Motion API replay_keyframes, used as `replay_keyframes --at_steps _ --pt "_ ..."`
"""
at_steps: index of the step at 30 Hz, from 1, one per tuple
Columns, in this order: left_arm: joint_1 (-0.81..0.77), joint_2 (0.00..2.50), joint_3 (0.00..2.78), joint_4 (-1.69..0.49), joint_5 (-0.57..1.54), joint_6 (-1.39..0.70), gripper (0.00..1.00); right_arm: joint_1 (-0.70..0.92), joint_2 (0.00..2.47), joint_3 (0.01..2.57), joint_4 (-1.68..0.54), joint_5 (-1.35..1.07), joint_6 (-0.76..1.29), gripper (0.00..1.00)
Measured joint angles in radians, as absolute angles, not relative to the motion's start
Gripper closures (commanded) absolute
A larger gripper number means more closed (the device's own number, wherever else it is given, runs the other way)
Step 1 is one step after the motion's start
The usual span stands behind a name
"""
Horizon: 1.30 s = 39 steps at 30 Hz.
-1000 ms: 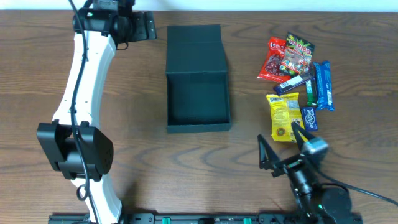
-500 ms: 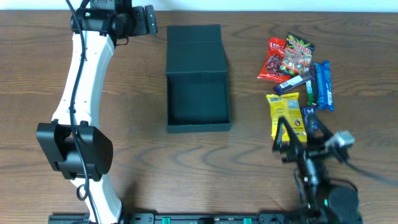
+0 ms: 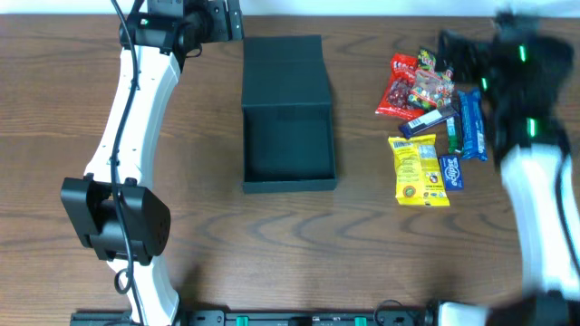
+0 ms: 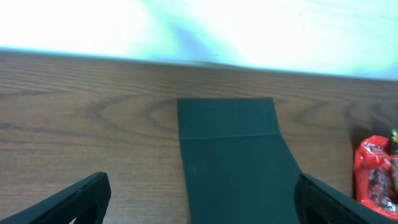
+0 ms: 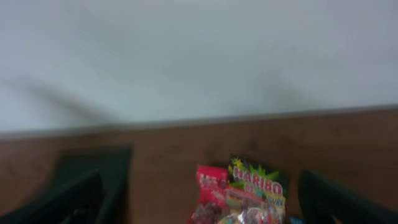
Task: Pack container
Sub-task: 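Reach the right gripper to the snack pile and grasp the Haribo bag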
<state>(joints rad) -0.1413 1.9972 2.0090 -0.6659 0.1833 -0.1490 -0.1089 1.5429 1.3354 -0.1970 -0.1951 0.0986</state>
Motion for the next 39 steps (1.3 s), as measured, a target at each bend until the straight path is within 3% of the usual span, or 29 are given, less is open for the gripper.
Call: replay_keyframes --at_steps 5,12,17,21,30,39 --pt "-0.141 1.997 2.009 -0.683 0.172 -0.149 0.05 -0.1 1.984 1.745 -0.48 -0.136 0.023 0.01" --pt "-0.141 1.997 2.009 -0.699 0.171 -0.149 0.05 -0.074 2.296 2.002 -0.737 -0.071 -0.035 0.01" --pt "-0.141 1.997 2.009 -0.709 0.169 -0.149 0.05 -0.033 2.363 2.01 -0.752 -0.014 -0.078 0.01" --pt "-0.141 1.997 2.009 -0.73 0.168 -0.149 0.05 -0.026 2.366 2.017 -0.775 0.028 -0.094 0.21" --pt "-0.141 1.997 2.009 -0.744 0.168 -0.149 0.05 -0.03 2.388 2.025 -0.799 0.126 -0.099 0.25" --pt "-0.141 1.997 2.009 -0.744 0.168 -0.149 0.05 -0.034 2.413 2.03 -0.805 0.144 -0.111 0.86"
